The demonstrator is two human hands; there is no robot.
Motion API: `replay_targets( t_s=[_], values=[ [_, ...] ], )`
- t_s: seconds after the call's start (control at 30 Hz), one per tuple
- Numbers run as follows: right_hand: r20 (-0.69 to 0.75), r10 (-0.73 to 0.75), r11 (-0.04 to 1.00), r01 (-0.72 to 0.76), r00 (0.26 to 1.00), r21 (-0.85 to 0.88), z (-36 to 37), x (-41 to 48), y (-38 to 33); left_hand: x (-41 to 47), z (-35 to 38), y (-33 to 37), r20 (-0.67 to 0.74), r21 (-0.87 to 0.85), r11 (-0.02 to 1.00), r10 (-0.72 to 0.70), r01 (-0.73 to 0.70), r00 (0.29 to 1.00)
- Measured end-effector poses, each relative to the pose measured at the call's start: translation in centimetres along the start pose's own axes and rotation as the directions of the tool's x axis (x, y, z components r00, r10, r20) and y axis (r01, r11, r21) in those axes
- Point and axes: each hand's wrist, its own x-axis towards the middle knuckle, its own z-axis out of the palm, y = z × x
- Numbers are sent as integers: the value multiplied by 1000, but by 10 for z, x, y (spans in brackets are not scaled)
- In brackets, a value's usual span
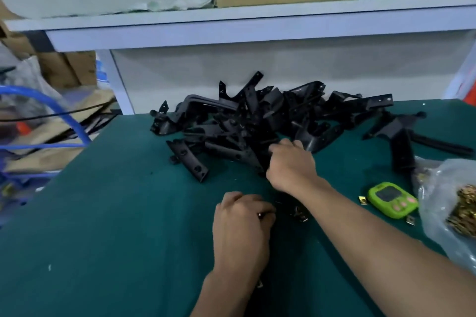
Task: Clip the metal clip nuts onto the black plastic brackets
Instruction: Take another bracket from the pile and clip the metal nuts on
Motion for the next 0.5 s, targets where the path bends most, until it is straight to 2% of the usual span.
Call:
replay_targets(
  t_s=[0.1, 0.2, 0.27, 0.37, 0.43, 0.5],
  values=[
    [-89, -26, 999, 22, 996, -45, 3, -2, -3, 3, 0, -3, -53, -36, 999, -26, 24, 998],
    [-149, -30, 999, 26, 988, -28, -1, -9, -3, 4, 1, -3, -57, -116, 987, -119, 112, 991],
    [-293, -17, 1000, 21, 956, 12, -7, -17, 3, 4, 2, -4, -72, -146, 977, -165, 153, 984],
    [-570, 40, 995, 20, 821, 99, -24, -32, 13, 4, 2, -4, -81, -137, 970, -214, 202, 973],
    [-686, 126, 973, 46, 717, 227, -41, -45, 23, 2, 1, -4, -63, -123, 966, -238, 229, 969],
    [-771, 153, 958, 100, 618, 270, -54, -67, 32, 1, 1, -2, -39, -115, 960, -262, 256, 964]
  ],
)
